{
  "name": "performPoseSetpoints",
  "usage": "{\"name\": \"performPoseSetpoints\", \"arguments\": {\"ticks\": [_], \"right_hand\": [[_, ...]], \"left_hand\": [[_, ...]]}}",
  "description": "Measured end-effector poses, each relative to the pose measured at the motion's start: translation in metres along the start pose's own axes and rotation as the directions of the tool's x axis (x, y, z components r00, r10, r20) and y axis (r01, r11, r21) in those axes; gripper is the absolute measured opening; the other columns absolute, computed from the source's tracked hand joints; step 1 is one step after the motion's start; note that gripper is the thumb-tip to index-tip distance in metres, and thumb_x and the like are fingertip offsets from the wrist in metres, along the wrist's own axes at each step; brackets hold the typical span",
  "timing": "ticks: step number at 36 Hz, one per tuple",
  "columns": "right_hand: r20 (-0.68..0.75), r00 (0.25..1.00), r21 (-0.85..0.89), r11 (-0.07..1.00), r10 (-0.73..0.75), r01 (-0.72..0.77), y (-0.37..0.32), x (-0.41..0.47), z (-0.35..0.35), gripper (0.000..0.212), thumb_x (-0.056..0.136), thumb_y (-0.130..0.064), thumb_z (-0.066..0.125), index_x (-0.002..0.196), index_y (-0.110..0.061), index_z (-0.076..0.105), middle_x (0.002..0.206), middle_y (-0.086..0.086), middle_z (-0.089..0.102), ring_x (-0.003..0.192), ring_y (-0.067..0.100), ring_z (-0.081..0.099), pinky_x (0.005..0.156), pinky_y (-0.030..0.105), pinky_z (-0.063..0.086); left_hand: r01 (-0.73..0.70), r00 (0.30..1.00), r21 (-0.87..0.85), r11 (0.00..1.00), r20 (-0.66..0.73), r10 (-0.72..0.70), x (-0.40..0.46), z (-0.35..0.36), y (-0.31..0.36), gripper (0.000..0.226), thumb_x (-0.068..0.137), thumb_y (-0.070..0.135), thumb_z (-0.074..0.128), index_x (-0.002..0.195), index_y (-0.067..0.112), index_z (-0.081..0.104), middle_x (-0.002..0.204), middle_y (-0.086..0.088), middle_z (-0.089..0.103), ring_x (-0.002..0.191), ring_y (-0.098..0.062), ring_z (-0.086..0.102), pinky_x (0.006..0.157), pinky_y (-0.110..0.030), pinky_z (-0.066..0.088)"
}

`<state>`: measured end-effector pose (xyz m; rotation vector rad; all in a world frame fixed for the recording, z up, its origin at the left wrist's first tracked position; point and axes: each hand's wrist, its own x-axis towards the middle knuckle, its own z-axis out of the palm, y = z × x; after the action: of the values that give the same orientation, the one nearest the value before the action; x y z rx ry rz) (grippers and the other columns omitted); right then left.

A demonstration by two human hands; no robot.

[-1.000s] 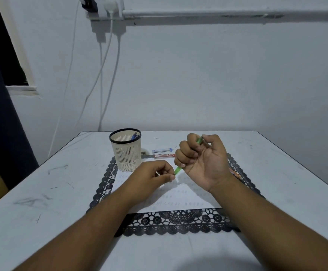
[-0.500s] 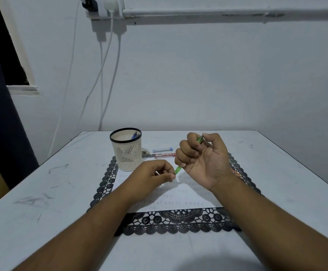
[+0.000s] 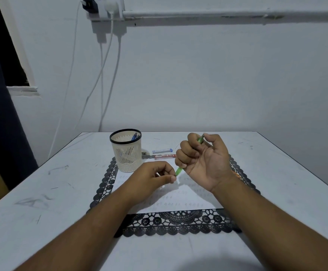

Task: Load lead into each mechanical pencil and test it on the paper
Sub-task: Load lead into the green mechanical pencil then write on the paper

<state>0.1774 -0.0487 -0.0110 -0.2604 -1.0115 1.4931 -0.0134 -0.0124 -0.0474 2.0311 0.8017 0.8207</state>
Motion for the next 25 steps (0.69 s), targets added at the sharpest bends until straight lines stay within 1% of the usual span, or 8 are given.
{"name": "performPoseSetpoints", "arguments": {"ticks": [3, 7, 10, 13, 17, 21, 25], "right_hand": [[-0.001, 1.0, 0.009, 1.0, 0.003, -0.003, -0.0002, -0.0001, -0.0008, 0.033, 0.086, -0.039, 0.046, 0.069, -0.018, 0.027, 0.064, 0.001, 0.02, 0.058, 0.017, 0.018, 0.059, 0.033, 0.023], [-0.006, 1.0, -0.001, 1.0, 0.002, -0.002, -0.0011, 0.0002, -0.0007, 0.032, 0.085, -0.038, 0.046, 0.068, -0.018, 0.027, 0.064, 0.001, 0.02, 0.058, 0.017, 0.018, 0.058, 0.033, 0.023], [0.0, 1.0, 0.013, 1.0, -0.001, 0.001, -0.0003, 0.0004, -0.001, 0.033, 0.087, -0.039, 0.044, 0.069, -0.018, 0.027, 0.065, 0.001, 0.019, 0.058, 0.017, 0.017, 0.059, 0.033, 0.023], [0.002, 1.0, 0.013, 1.0, 0.01, -0.01, 0.0005, 0.0006, -0.0013, 0.032, 0.087, -0.038, 0.045, 0.069, -0.019, 0.028, 0.064, 0.001, 0.02, 0.057, 0.016, 0.018, 0.058, 0.032, 0.026], [0.007, 1.0, 0.019, 1.0, 0.005, -0.006, 0.0004, 0.0005, -0.0014, 0.032, 0.088, -0.038, 0.044, 0.07, -0.018, 0.027, 0.065, 0.001, 0.02, 0.058, 0.017, 0.018, 0.059, 0.033, 0.024], [0.005, 1.0, 0.013, 1.0, 0.005, -0.005, -0.0007, 0.0009, -0.0004, 0.031, 0.086, -0.038, 0.048, 0.067, -0.018, 0.034, 0.064, 0.001, 0.019, 0.058, 0.017, 0.017, 0.058, 0.033, 0.024], [-0.008, 1.0, 0.03, 1.0, 0.004, -0.003, 0.0005, 0.0005, -0.0009, 0.032, 0.087, -0.041, 0.048, 0.067, -0.017, 0.037, 0.065, 0.001, 0.02, 0.059, 0.017, 0.017, 0.059, 0.033, 0.024]], "left_hand": [[-0.002, 1.0, 0.0, 1.0, 0.003, 0.002, 0.0002, -0.0001, -0.0006, 0.015, 0.094, 0.019, 0.073, 0.082, 0.029, 0.073, 0.078, 0.011, 0.068, 0.065, -0.004, 0.049, 0.067, -0.025, 0.041], [-0.009, 1.0, -0.004, 1.0, 0.004, 0.009, 0.0011, -0.0007, 0.0003, 0.014, 0.094, 0.019, 0.074, 0.083, 0.027, 0.073, 0.079, 0.007, 0.069, 0.067, -0.007, 0.05, 0.068, -0.027, 0.042], [-0.013, 1.0, 0.001, 1.0, -0.006, 0.013, 0.0014, -0.0008, -0.0001, 0.014, 0.093, 0.019, 0.075, 0.082, 0.028, 0.074, 0.08, 0.005, 0.069, 0.067, -0.006, 0.051, 0.068, -0.025, 0.043], [-0.008, 1.0, -0.006, 1.0, -0.003, 0.008, 0.0011, 0.0, 0.0001, 0.015, 0.092, 0.019, 0.076, 0.081, 0.029, 0.073, 0.078, 0.01, 0.067, 0.066, -0.004, 0.051, 0.066, -0.021, 0.043], [-0.016, 1.0, -0.014, 1.0, -0.007, 0.016, 0.0016, -0.0001, -0.0007, 0.016, 0.092, 0.018, 0.077, 0.081, 0.029, 0.073, 0.078, 0.01, 0.067, 0.066, -0.003, 0.051, 0.067, -0.022, 0.043], [-0.016, 1.0, -0.03, 0.999, 0.003, 0.016, 0.002, -0.0003, -0.0015, 0.013, 0.091, 0.018, 0.077, 0.083, 0.027, 0.074, 0.081, 0.004, 0.069, 0.07, -0.008, 0.053, 0.07, -0.029, 0.044], [-0.018, 1.0, -0.027, 0.999, -0.005, 0.018, 0.0027, -0.0005, -0.0018, 0.013, 0.091, 0.017, 0.077, 0.083, 0.027, 0.074, 0.08, 0.007, 0.068, 0.07, -0.007, 0.053, 0.069, -0.027, 0.045]]}}
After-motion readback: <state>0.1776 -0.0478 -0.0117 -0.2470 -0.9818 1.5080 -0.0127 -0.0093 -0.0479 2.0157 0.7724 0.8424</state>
